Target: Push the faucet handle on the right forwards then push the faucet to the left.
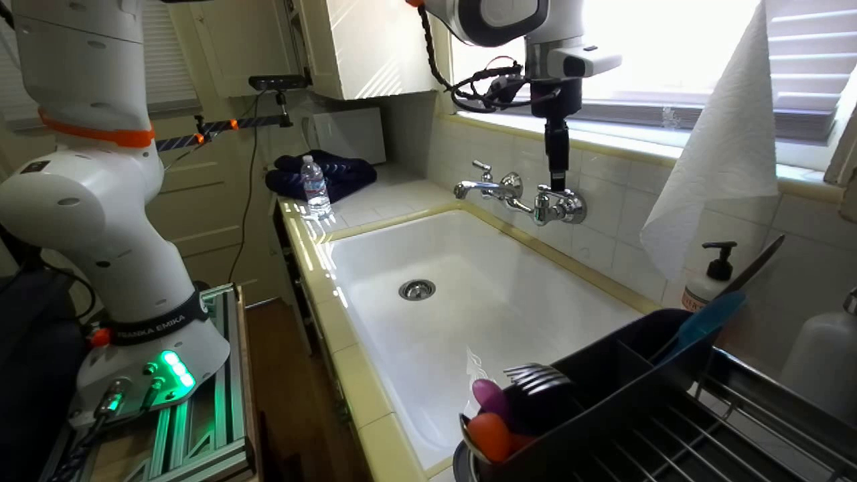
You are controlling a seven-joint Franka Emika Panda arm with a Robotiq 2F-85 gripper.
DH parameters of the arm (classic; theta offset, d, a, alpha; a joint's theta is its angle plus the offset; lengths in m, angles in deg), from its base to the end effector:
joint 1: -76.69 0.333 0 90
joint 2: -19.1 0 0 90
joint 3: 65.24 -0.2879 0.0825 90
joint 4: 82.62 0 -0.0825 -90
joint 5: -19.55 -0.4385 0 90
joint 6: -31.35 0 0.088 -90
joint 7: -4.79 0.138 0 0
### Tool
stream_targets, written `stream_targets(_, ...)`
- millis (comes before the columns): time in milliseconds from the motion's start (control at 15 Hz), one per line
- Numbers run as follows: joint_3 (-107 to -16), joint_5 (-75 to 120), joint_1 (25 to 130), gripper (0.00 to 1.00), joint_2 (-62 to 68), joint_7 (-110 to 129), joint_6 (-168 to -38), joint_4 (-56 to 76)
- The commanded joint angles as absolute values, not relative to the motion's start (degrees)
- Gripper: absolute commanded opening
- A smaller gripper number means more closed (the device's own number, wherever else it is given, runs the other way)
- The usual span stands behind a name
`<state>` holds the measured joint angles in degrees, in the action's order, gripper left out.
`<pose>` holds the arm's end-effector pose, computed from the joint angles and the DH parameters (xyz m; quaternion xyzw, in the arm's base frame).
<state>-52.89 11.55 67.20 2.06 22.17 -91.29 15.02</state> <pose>0.6585 -0.2451 0.3560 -0.9298 0.3593 -0.0745 0.0276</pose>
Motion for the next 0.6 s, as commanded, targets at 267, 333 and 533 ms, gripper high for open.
stream_targets(267, -54.39, 8.29, 66.62, 1.0, -3.24, 24.29, -97.04, 12.75)
stream_targets(333, -54.52, 7.97, 66.66, 1.0, -3.74, 24.87, -97.72, 12.63)
stream_targets(533, -54.85, 7.74, 66.83, 1.0, -4.98, 25.87, -99.13, 12.4)
